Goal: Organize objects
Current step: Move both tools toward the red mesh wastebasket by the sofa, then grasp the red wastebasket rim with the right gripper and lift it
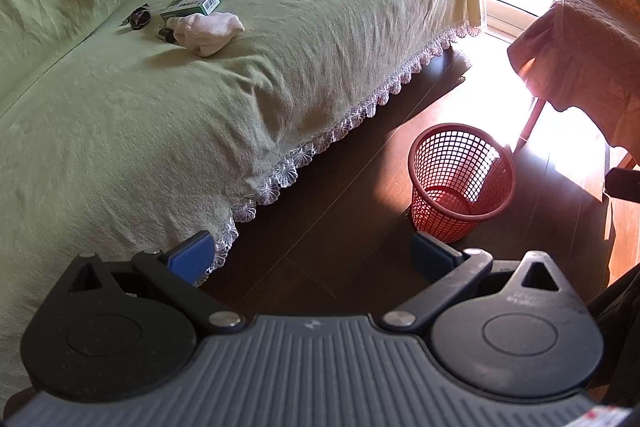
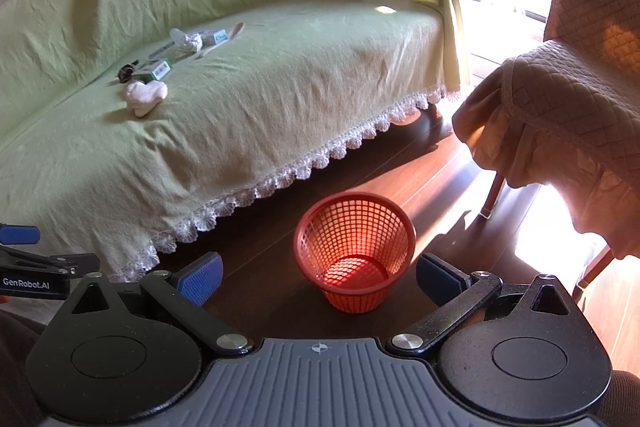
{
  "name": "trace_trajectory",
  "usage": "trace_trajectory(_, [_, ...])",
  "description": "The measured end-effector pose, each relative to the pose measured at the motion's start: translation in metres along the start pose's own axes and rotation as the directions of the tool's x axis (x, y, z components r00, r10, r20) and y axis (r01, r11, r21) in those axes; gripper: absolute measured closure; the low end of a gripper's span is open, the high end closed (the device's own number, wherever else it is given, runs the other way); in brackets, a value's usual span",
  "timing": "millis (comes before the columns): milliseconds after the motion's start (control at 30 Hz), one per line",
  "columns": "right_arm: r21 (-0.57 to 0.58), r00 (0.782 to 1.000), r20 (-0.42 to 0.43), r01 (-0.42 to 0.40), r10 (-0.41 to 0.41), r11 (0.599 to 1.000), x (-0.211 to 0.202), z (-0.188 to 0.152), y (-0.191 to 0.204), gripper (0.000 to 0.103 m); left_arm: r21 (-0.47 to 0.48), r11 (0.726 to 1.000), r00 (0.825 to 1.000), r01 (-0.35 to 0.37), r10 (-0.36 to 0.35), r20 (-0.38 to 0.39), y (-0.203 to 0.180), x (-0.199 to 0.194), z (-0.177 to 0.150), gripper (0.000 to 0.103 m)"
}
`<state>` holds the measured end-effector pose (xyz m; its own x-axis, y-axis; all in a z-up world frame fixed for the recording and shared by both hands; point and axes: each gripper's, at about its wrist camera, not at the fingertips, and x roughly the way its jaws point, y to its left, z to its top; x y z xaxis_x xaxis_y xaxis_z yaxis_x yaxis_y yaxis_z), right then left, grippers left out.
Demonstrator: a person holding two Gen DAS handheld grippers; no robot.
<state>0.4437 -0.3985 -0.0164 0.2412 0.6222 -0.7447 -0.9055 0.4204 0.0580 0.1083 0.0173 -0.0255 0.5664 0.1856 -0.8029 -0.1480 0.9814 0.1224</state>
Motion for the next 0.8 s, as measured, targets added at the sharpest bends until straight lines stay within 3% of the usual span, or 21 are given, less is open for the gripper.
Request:
trace_trajectory(300, [0.157,0.992,-0.119,-0.011,0.030,0.988,0.074,0.007,-0.047,0.003,0.008,1.000,0.998,0.009,-0.008,-0.065,0.001,0.084,0.036,0.001])
trace_trajectory(433, [0.219,0.986,-0.161,-0.011,0.047,0.976,0.109,0.010,-0.066,0.019,0.007,1.000,0.996,0.027,-0.027,-0.082,-0.003,0.119,0.052,0.001])
trace_trajectory(800, [0.307,0.971,-0.239,0.084,-0.009,0.948,0.185,0.007,-0.100,0.031,0.005,0.998,0.988,0.058,-0.056,-0.141,-0.016,0.200,0.065,0.001])
